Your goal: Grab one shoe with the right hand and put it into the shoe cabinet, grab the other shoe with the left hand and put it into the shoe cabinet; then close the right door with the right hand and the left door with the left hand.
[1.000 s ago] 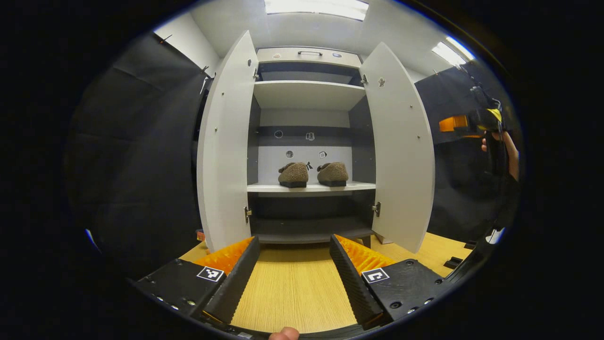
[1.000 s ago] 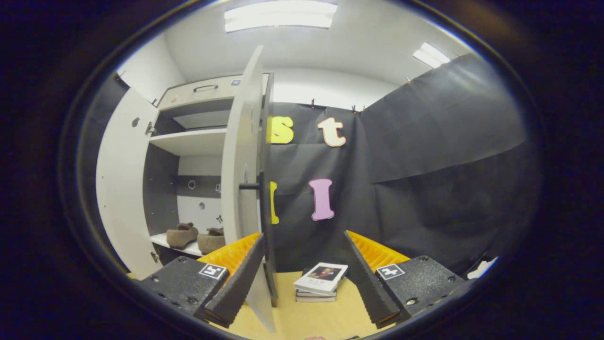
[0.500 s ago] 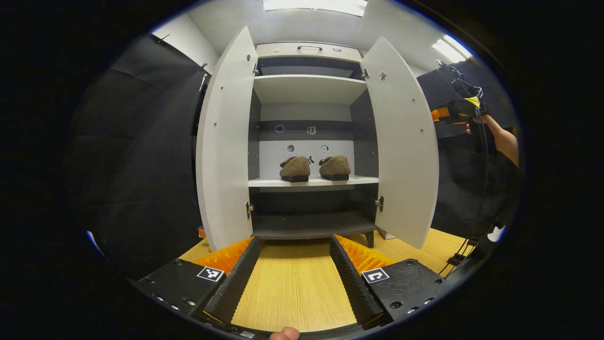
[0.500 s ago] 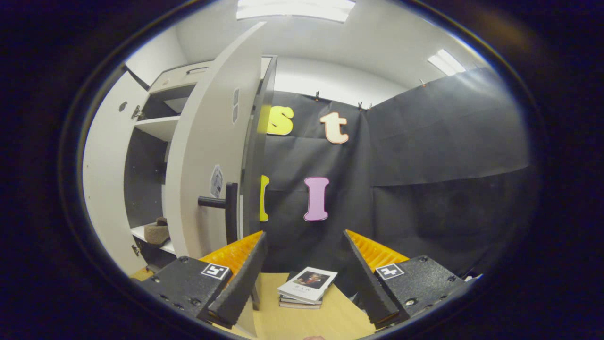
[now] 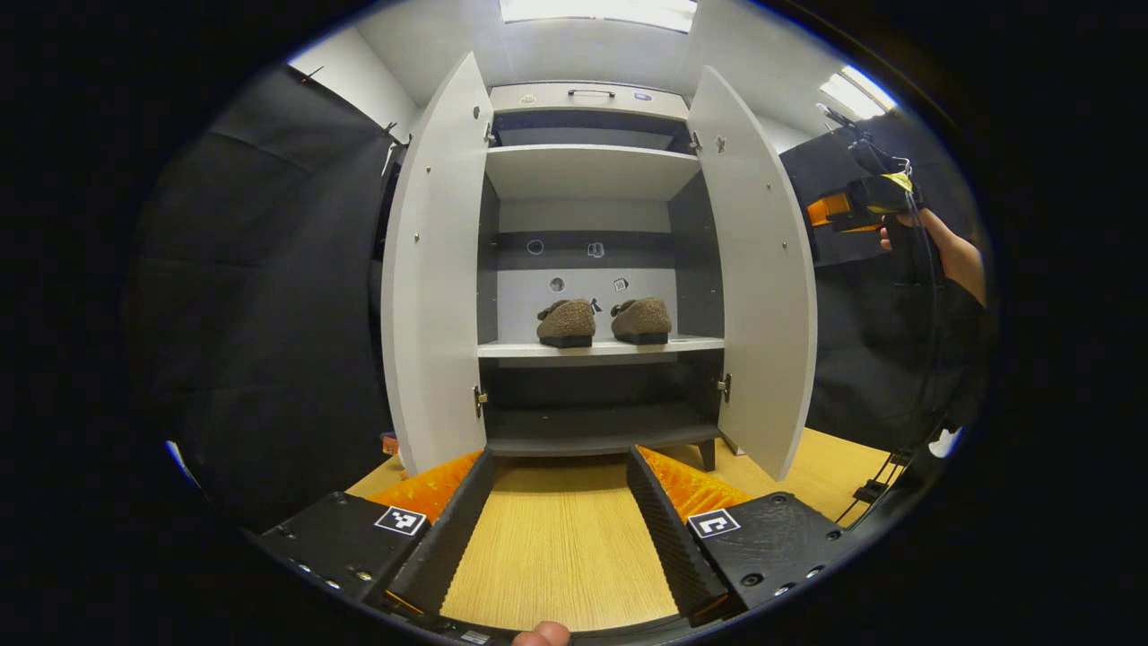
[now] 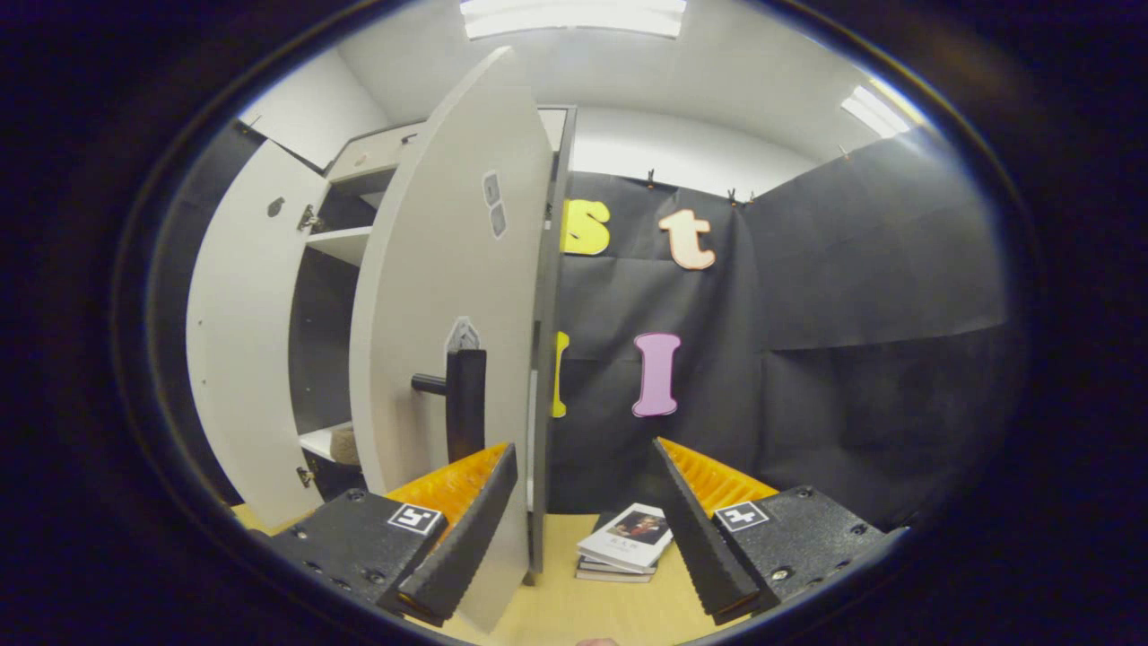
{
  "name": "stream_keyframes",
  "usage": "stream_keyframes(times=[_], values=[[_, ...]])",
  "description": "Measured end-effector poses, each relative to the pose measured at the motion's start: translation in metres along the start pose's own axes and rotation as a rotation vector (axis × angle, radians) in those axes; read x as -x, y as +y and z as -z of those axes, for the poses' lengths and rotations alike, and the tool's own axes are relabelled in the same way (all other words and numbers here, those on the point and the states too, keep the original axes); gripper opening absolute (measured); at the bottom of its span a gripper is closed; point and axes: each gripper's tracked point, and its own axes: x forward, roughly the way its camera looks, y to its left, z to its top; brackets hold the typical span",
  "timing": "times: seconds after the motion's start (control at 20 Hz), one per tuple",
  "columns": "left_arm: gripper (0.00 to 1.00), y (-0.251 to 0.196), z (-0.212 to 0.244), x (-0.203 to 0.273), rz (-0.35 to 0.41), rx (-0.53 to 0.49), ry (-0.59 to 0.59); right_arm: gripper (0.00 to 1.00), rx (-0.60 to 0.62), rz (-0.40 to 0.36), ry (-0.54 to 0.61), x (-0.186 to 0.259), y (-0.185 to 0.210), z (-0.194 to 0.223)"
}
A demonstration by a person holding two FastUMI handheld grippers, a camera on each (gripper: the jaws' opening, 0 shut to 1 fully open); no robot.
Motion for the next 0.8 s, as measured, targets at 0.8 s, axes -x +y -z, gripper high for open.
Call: stream_keyframes(times=[0.8], values=[[0.90, 0.049, -0.003, 0.008, -0.104, 0.000, 0.001, 0.96, 0.028, -0.172, -0.028, -0.067, 0.141, -0.003]])
